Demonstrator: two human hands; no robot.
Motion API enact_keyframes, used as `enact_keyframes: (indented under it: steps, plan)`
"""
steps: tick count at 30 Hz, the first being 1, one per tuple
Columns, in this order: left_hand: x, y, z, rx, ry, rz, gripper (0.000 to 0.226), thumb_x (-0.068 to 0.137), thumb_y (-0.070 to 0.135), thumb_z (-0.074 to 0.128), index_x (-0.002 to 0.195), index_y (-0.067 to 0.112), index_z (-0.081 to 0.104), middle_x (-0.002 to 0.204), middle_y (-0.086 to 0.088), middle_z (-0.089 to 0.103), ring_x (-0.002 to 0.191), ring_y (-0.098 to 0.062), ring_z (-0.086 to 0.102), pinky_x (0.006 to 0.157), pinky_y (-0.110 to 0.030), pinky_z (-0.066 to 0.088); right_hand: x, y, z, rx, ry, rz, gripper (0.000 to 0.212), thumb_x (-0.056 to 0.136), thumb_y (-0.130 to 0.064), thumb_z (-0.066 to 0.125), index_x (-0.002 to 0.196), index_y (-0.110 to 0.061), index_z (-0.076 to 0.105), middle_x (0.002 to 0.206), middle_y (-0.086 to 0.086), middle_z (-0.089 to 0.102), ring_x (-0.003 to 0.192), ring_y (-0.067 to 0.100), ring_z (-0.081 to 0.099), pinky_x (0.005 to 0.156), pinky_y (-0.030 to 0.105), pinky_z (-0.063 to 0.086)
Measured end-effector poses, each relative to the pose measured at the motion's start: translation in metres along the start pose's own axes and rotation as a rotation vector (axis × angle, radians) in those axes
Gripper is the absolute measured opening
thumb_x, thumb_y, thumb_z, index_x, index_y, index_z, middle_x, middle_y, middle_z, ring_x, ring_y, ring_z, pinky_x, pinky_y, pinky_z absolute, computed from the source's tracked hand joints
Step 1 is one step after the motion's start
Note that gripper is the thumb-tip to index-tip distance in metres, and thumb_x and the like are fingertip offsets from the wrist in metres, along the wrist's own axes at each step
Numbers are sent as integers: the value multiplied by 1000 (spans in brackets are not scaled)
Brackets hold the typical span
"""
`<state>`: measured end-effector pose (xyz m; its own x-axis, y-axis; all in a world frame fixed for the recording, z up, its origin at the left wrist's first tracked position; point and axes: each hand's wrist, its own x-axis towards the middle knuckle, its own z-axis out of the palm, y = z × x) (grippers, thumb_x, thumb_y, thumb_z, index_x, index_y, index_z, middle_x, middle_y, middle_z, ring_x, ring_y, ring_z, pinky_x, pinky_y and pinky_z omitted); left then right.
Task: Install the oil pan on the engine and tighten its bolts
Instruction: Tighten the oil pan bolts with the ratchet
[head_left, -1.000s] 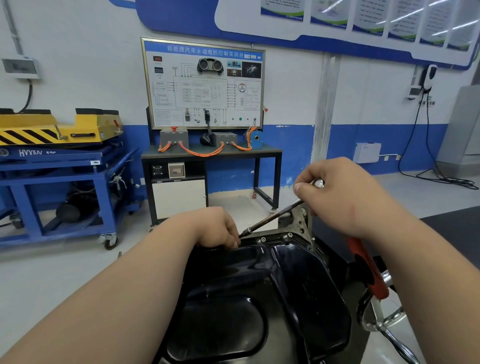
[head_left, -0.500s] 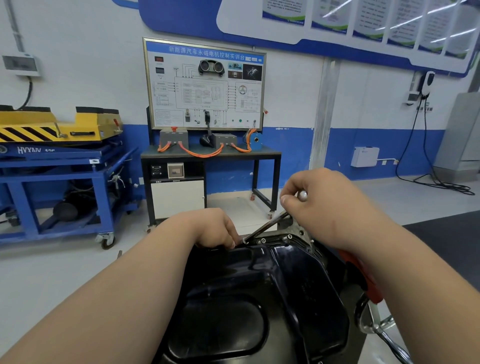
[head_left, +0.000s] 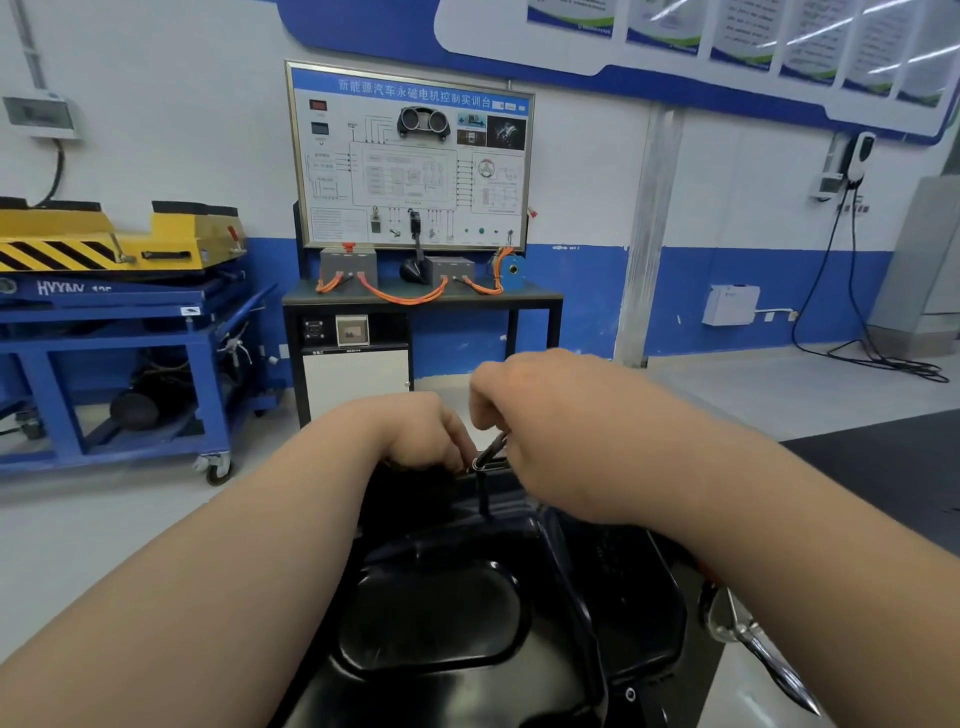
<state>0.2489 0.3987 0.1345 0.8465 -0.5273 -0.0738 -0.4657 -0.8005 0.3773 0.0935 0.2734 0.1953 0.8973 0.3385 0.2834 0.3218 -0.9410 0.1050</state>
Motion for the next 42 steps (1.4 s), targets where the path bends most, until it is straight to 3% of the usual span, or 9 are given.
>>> enact_keyframes:
  steps: [6, 10, 14, 19, 25, 28, 32, 36, 42]
  plan:
    - [-37, 28, -22, -30, 162, 210, 14, 74, 25, 69, 76, 38, 66, 84, 13, 68, 76, -12, 63, 72, -30, 52, 9, 7, 1, -46, 134, 99, 19, 91, -26, 51, 110, -27, 51, 87, -2, 50, 79, 23, 50, 62, 32, 39]
    - [-63, 32, -9, -121, 321, 365, 21, 63, 51, 65, 80, 40, 63, 78, 26, 63, 54, 4, 51, 53, -16, 38, 9, 4, 5, -62, 148, 138, 15, 94, -31, 44, 107, -27, 50, 74, -5, 41, 77, 22, 51, 62, 32, 40]
    - [-66, 32, 4, -195, 445, 437, 23, 74, 27, 65, 67, 48, 59, 68, 31, 61, 52, -6, 50, 52, -20, 40, 4, -2, 5, -49, 135, 106, 16, 93, -32, 46, 107, -26, 45, 78, -6, 42, 76, 21, 50, 63, 33, 42]
    - [-66, 23, 1, -123, 414, 456, 28, 81, 30, 67, 67, 53, 61, 66, 20, 64, 55, -22, 53, 55, -26, 43, 4, -2, -5, -36, 37, 53, 20, 85, -23, 57, 100, -28, 45, 98, -6, 50, 84, 19, 52, 65, 34, 45]
    - [-65, 32, 10, -185, 539, 438, 10, 72, 29, 66, 79, 32, 59, 78, 12, 61, 71, -8, 56, 66, -33, 48, 6, -10, 4, -214, 192, 134, 13, 92, -28, 50, 90, -25, 37, 68, -5, 33, 54, 13, 32, 44, 26, 19]
    - [-65, 36, 12, -242, 581, 390, 7, 65, 32, 59, 63, 37, 56, 64, 14, 59, 60, -7, 51, 59, -33, 47, 7, -9, 5, -169, 194, 155, 13, 94, -36, 45, 92, -24, 40, 67, -5, 32, 57, 16, 37, 46, 27, 22]
    - [-65, 28, 7, -280, 495, 451, 11, 75, 25, 70, 75, 36, 71, 73, 12, 67, 66, -10, 58, 65, -36, 50, 1, -1, -11, -11, 62, 132, 28, 87, -47, 51, 97, -21, 47, 82, -5, 53, 73, 18, 53, 52, 29, 38]
    - [-69, 28, 5, -253, 463, 547, 19, 84, 31, 70, 76, 47, 63, 70, 31, 60, 64, 1, 56, 62, -19, 42, -7, 2, -28, -98, 37, 207, 42, 75, -62, 61, 71, -22, 51, 66, -4, 52, 59, 15, 51, 50, 27, 37]
    - [-68, 26, 2, -186, 451, 530, 24, 86, 28, 68, 74, 48, 62, 78, 22, 63, 68, -19, 57, 68, -31, 47, -5, 3, -24, -270, 116, 75, 13, 89, -34, 57, 94, -23, 54, 75, -4, 47, 76, 21, 56, 51, 29, 39]
